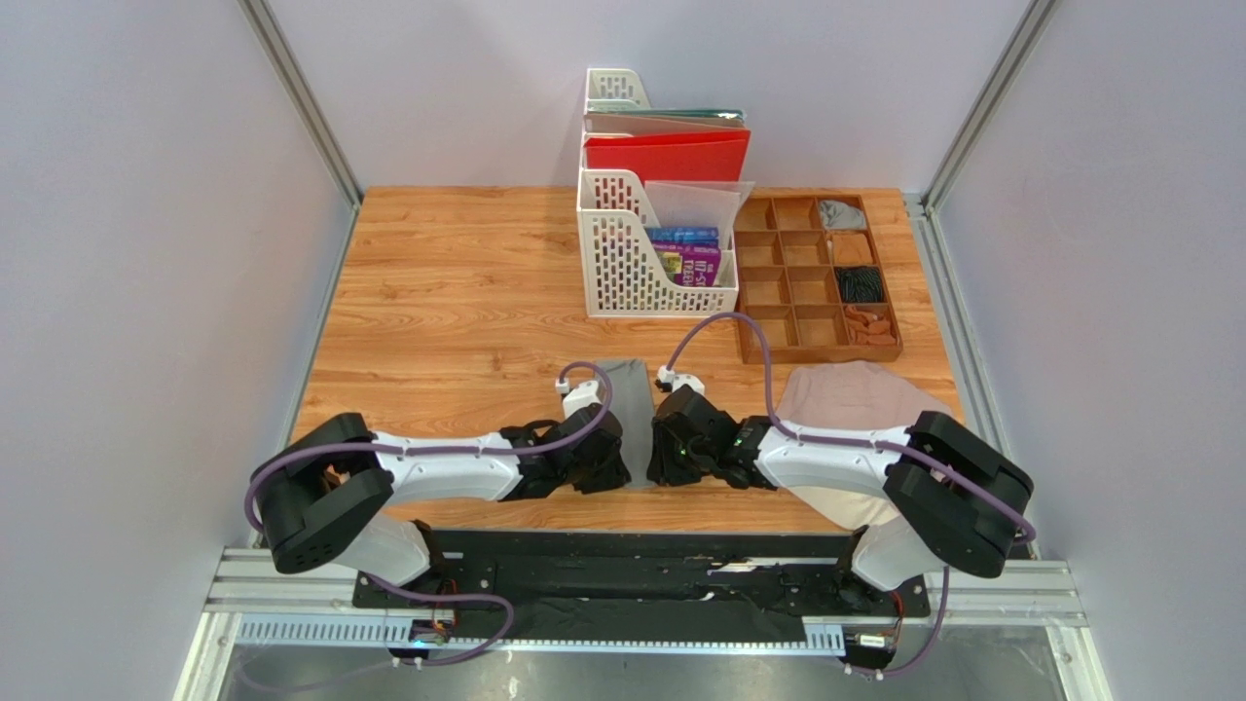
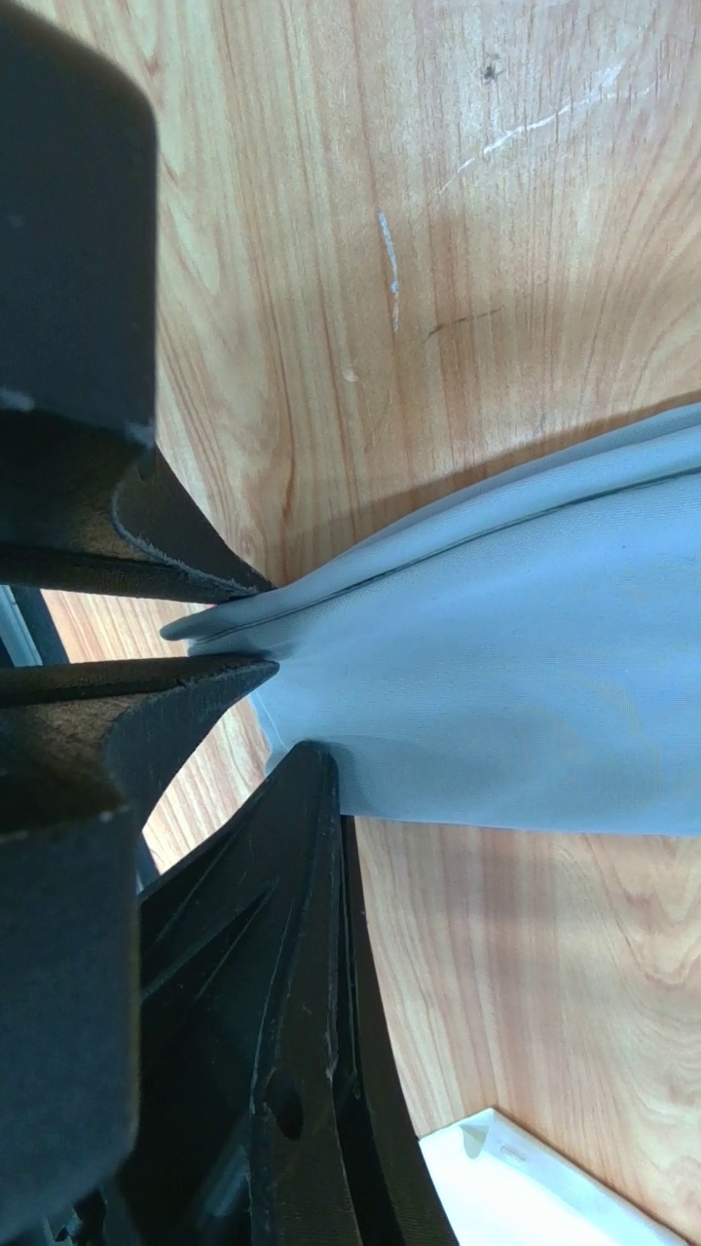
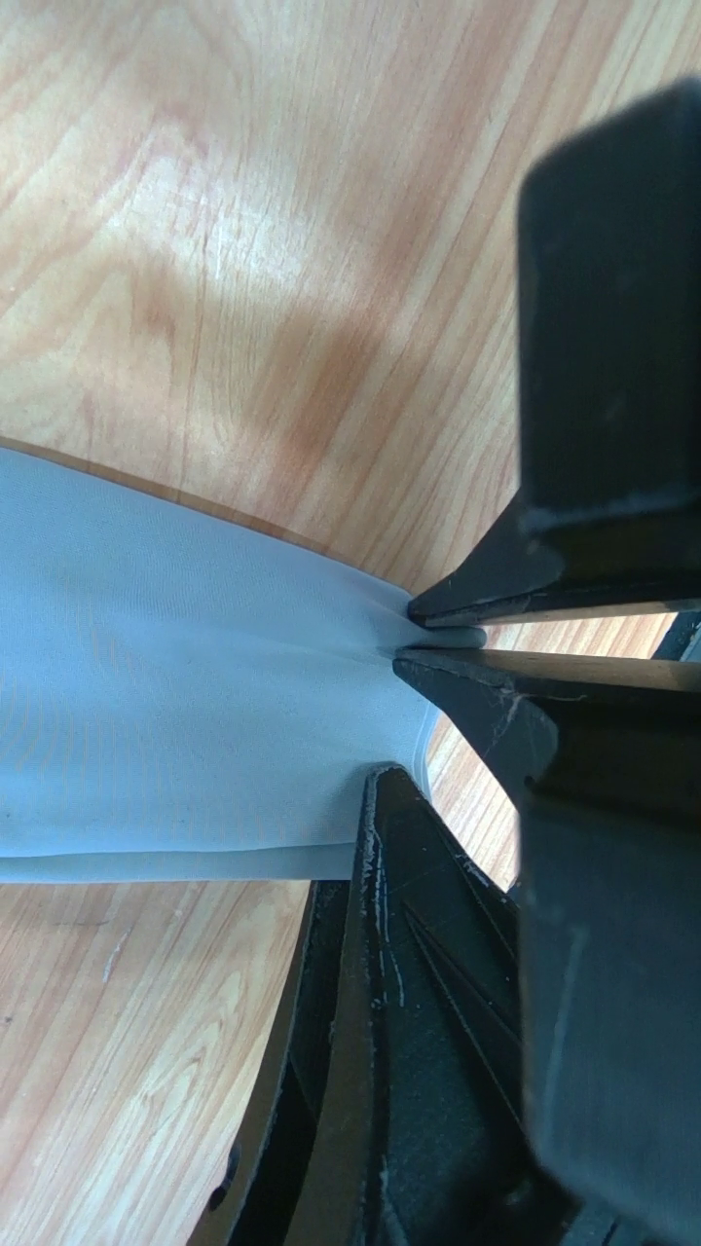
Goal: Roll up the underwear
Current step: Roll the underwear at the center of the board.
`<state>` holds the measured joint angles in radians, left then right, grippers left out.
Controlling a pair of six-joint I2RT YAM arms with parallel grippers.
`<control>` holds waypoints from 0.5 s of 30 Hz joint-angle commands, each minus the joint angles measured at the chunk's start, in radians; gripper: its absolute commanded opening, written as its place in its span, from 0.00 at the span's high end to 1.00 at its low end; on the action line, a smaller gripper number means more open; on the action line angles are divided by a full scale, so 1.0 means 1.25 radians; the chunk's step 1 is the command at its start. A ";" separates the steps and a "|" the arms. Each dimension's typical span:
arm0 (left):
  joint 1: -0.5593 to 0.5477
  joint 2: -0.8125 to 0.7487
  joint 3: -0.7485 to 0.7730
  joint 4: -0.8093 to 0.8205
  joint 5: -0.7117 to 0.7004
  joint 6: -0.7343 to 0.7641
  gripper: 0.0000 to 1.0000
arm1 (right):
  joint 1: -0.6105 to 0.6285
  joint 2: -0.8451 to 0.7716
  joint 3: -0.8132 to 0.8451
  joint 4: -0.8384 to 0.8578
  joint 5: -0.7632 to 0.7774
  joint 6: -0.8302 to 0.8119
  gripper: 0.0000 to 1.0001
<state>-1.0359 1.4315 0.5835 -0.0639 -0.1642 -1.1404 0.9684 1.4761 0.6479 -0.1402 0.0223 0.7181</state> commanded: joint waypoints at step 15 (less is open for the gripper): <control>-0.018 0.020 -0.009 -0.001 -0.035 -0.006 1.00 | 0.007 -0.028 0.023 -0.030 0.009 -0.017 0.86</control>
<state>-1.0523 1.4612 0.5751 0.0093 -0.1856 -1.1652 0.9684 1.4773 0.6556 -0.1585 0.0242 0.7174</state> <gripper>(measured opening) 0.008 0.109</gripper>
